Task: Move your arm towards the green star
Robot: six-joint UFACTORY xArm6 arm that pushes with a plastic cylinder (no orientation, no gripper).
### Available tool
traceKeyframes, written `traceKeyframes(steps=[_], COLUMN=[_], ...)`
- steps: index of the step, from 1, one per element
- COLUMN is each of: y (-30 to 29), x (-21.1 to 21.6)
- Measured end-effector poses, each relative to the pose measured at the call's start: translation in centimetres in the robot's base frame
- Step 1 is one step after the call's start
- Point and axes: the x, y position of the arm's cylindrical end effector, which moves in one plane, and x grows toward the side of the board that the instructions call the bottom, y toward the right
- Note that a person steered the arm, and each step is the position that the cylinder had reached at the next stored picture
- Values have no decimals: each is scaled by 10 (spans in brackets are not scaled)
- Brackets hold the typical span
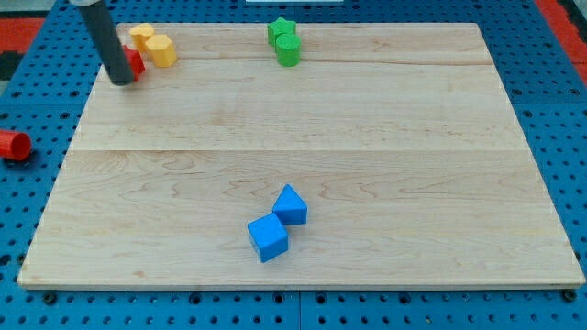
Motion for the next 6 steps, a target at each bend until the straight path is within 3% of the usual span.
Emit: traceKeyframes(steps=[1, 2, 3, 4, 5, 6], y=[56, 184, 293, 319, 291, 226], x=[23, 20, -15, -93, -121, -121])
